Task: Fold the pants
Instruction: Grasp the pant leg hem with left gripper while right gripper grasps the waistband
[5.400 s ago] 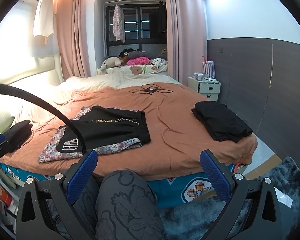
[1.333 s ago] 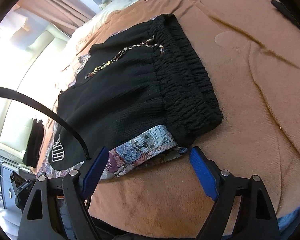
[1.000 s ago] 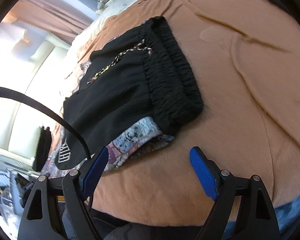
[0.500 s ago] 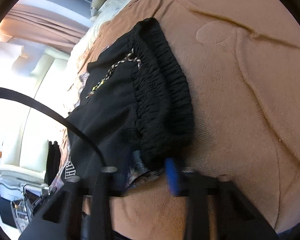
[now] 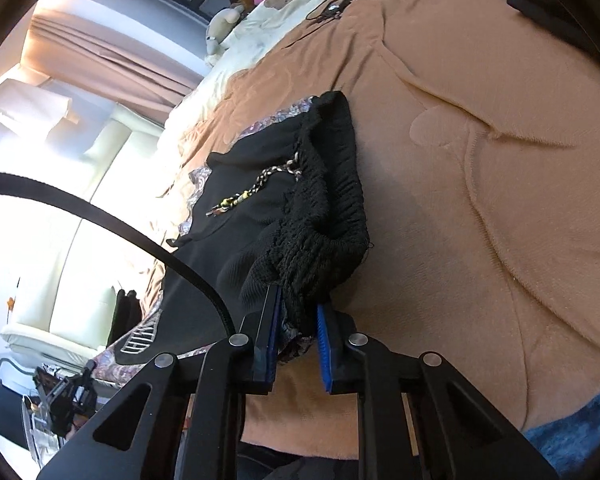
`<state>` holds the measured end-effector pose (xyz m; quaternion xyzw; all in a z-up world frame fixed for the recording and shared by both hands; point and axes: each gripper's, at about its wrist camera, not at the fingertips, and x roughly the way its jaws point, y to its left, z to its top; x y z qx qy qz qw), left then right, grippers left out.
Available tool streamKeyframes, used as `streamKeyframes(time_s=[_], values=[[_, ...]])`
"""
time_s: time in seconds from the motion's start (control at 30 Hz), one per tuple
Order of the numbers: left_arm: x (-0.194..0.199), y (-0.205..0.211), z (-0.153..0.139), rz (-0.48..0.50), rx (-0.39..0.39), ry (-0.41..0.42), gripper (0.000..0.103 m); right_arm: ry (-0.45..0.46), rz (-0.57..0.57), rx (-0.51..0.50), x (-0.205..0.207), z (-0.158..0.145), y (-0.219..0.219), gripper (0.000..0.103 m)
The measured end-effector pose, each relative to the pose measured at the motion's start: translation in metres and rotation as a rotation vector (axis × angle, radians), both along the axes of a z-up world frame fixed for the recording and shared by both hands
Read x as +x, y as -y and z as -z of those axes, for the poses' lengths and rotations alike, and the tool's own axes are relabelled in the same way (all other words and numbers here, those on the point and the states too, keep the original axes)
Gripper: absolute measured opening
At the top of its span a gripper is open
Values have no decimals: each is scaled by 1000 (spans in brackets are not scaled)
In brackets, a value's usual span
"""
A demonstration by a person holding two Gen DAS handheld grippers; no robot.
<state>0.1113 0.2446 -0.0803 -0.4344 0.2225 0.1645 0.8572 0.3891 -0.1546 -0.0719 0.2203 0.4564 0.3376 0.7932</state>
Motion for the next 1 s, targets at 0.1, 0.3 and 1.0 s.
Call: streamKeyframes(time_s=[0.1,0.3,1.0], values=[[8,-3,-5,6,13,0,3,2,-2,19,4,-1,-1,14],[42,-20,-26,24,62,15,3,3,2,52,15,-8,-2,14],[232,-86,-97,147,230,28,3,102,34,56,85,-43,-56,14]])
